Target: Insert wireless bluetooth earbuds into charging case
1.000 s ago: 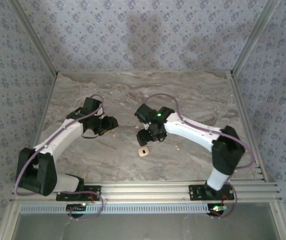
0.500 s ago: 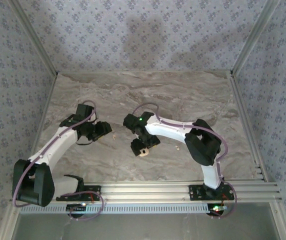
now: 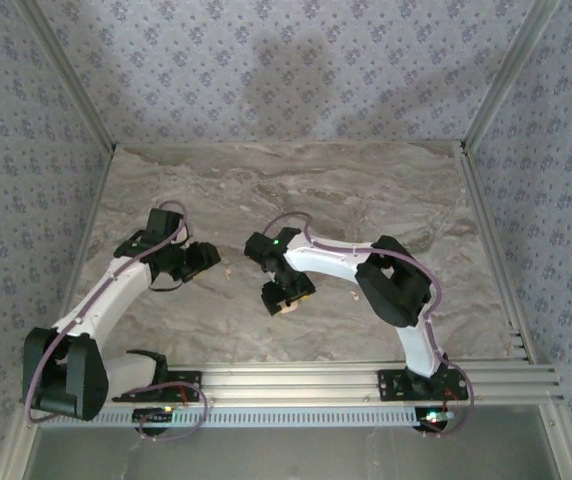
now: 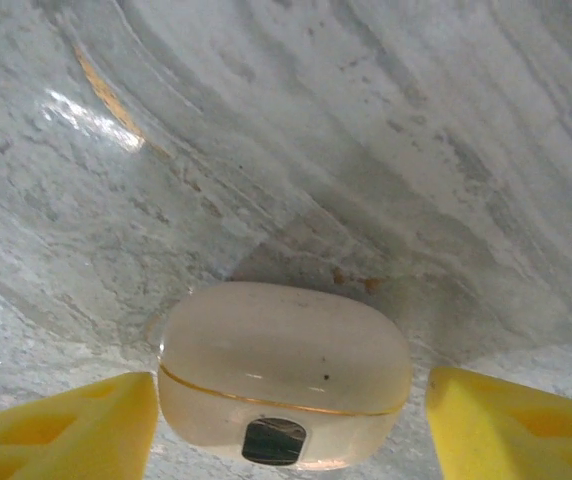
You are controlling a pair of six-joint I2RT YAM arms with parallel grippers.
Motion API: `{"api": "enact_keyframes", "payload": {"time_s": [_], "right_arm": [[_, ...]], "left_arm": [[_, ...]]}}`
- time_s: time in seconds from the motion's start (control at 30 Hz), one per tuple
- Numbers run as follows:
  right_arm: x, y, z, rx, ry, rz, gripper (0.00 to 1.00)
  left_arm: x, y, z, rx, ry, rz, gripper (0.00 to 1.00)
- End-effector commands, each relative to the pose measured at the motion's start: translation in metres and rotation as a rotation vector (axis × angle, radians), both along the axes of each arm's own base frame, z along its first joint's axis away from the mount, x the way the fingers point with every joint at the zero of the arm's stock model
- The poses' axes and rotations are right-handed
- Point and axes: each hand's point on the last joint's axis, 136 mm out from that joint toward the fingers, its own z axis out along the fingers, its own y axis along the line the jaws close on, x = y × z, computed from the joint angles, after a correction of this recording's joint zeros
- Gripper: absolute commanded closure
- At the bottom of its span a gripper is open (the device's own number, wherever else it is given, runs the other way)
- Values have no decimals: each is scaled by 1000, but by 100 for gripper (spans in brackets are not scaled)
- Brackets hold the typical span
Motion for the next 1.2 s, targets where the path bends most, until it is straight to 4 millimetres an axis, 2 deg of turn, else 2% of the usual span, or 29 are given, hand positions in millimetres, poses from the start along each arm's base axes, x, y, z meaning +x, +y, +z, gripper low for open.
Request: {"api": "enact_keyframes", "payload": {"time_s": [0.0,0.1,0.23,0.37,0.53,0.73,0.93,1.1,1.17], "right_arm": [[-3,7,-7,10,16,2,32],[-3,6,-8,21,14,-10,39],[-3,5,-7,43,8,-26,41],[-5,2,-9,35,21,-24,28],[-5,0,-13,16,21,-22,27],[0,0,-14,15,-10,-17,39],[10,0,8,102,-101,-55,44],[32,6,48,309,-285,-95,45],[38,2,60,376,-356,-106,46]], "left_arm": [[-3,2,4,2,-13,-10,49],[-3,3,5,3,-16,-9,49],[-4,3,5,2,-16,-10,49],[-3,2,7,-3,-22,-8,49],[-2,2,9,-3,-28,-9,49],[-1,1,9,-5,-32,-13,49],[4,-7,20,-37,-80,-68,50],[12,-20,40,-78,-141,-149,50],[15,-28,52,-114,-185,-195,51]]}}
